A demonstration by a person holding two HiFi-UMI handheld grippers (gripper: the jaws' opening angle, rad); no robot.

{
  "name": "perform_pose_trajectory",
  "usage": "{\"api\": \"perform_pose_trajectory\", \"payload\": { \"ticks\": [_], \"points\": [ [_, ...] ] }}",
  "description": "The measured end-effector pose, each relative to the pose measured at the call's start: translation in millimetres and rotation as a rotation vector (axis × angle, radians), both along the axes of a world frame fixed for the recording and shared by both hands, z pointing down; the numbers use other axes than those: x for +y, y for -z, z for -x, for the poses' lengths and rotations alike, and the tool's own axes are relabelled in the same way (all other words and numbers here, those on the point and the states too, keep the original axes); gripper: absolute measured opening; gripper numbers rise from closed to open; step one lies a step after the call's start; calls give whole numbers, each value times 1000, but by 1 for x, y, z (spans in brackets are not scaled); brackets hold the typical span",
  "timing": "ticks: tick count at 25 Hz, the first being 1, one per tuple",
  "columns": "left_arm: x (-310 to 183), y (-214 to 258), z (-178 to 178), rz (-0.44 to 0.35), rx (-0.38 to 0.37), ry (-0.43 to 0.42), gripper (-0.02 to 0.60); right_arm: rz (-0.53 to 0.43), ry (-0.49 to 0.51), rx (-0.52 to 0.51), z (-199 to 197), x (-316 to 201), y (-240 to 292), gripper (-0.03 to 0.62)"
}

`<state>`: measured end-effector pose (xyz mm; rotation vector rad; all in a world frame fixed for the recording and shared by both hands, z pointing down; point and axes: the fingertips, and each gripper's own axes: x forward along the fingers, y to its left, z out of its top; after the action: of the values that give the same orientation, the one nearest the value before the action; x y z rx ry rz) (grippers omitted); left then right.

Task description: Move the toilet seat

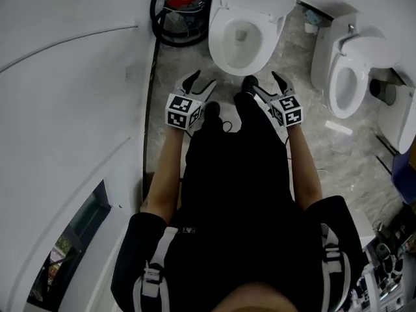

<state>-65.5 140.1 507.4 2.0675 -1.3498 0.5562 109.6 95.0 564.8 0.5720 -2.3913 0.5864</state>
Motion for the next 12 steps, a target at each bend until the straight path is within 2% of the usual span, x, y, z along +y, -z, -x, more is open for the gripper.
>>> {"api": "perform_pose_trajectory", "payload": {
  "ticks": [8,12],
  "points": [
    [-19,-27,-19,71,-34,49,245,123,103,21,-6,-13,-53,356],
    [-30,-41,-24,89,-22,82,245,170,152,23,-3,-10,-78,353]
  ]
}}
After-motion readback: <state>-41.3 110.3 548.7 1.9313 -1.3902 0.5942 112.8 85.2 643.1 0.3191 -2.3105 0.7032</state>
